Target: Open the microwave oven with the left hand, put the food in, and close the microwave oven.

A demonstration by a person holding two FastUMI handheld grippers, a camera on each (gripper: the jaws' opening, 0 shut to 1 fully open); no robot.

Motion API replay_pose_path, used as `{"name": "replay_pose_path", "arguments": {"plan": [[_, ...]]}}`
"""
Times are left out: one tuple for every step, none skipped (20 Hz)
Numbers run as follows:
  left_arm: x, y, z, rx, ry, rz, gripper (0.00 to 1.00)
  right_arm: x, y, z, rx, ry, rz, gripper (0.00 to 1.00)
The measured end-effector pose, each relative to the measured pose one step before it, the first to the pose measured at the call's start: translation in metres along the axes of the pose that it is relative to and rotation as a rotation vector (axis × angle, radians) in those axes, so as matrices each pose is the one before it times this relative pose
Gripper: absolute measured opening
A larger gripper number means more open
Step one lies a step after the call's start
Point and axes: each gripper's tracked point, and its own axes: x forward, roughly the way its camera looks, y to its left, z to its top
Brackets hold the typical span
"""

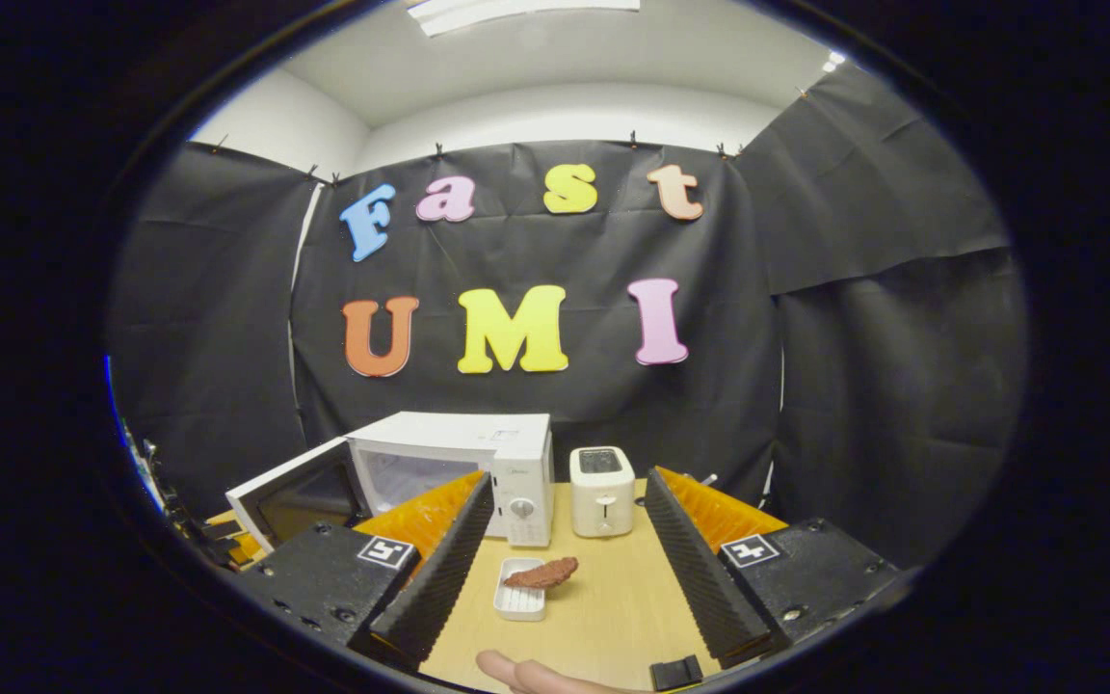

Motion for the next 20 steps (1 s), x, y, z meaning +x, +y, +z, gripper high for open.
{"name": "replay_pose_path", "arguments": {"plan": [[-0.00734, 0.01378, 0.00438, 0.00697, -0.00855, 0.03446, 0.98, -0.00047, 0.00127, -0.00091, 0.00078, 0.00116, 0.00437, 1.00], [-0.00616, 0.01292, 0.00490, 0.00841, -0.00974, 0.03566, 0.97, -0.00029, 0.00101, 0.00032, 0.00011, -0.00098, 0.00474, 1.00], [-0.00956, 0.00772, 0.00262, 0.00149, -0.00363, 0.01914, 0.96, 0.00049, 0.00052, -0.00084, -0.00266, -0.00185, 0.00110, 1.00], [-0.00974, 0.00340, 0.00300, -0.00308, 0.00234, 0.00797, 0.94, 0.00219, -0.00004, 0.00015, -0.00584, -0.00072, -0.00115, 1.00], [-0.00807, -0.00191, 0.00401, -0.00309, -0.00219, -0.00164, 0.94, 0.00296, 0.00001, -0.00226, -0.00755, 0.00240, -0.00011, 1.00], [-0.00821, -0.00371, 0.00674, 0.00731, -0.00897, -0.00817, 0.94, 0.00355, 0.00088, -0.00152, -0.00823, 0.00522, 0.00147, 1.00], [-0.00737, -0.00478, 0.00760, 0.01630, -0.01083, -0.00547, 0.94, 0.00480, 0.00036, -0.00342, -0.00750, 0.00636, 0.00088, 1.00], [-0.00627, -0.00404, 0.00943, 0.02139, -0.01546, -0.00053, 0.94, 0.00489, -0.00042, -0.00241, -0.00863, 0.00967, 0.00101, 1.00], [-0.00593, -0.00422, 0.00889, 0.01848, -0.01065, -0.00097, 0.94, 0.00509, -0.00024, -0.00308, -0.00908, 0.01071, 0.00204, 1.00], [-0.00516, -0.00837, 0.01089, 0.01265, -0.01444, -0.00935, 0.94, 0.00545, -0.00019, -0.00149, -0.00873, 0.00999, 0.00430, 1.00], [-0.00375, -0.01122, 0.01237, 0.00394, -0.01524, -0.01481, 0.94, 0.00590, -0.00126, -0.00256, -0.00759, 0.00979, 0.00299, 1.00], [-0.00442, -0.01013, 0.01211, 0.00551, -0.01355, -0.01706, 0.94, 0.00584, -0.00222, -0.00133, -0.00679, 0.00697, 0.00094, 1.00], [-0.00191, -0.00952, 0.01115, 0.00795, -0.00971, -0.01743, 0.94, 0.00601, -0.00260, -0.00065, -0.00815, 0.00464, 0.00010, 1.00], [-0.00012, -0.00778, 0.01100, 0.00973, -0.00718, -0.00933, 0.94, 0.00612, -0.00313, -0.00108, -0.00884, 0.00460, -0.00164, 1.00], [0.00054, -0.00655, 0.01230, 0.00562, -0.00901, -0.00940, 0.93, 0.00558, -0.00453, -0.00277, -0.00652, 0.00408, -0.00507, 1.00], [0.00037, -0.00750, 0.01056, 0.00119, -0.00646, -0.01069, 0.93, 0.00668, -0.00333, -0.00237, -0.00591, 0.00656, -0.00223, 1.00], [0.00179, -0.00662, 0.00952, -0.00473, -0.00695, -0.00762, 0.94, 0.00647, -0.00236, -0.00401, -0.00342, 0.00946, 0.00052, 1.00], [0.00260, -0.00802, 0.01010, -0.00723, -0.01113, -0.01118, 0.93, 0.00654, -0.00206, -0.00364, -0.00458, 0.01396, 0.00227, 1.00], [0.00523, -0.01016, 0.00783, -0.00484, -0.00399, -0.01761, 0.93, 0.00754, -0.00259, -0.00453, -0.00295, 0.01406, 0.00519, 1.00], [0.00402, -0.01085, 0.00563, 0.00126, 0.00096, -0.01889, 0.93, 0.00677, -0.00249, -0.00331, -0.00243, 0.01368, 0.00688, 1.00]]}}
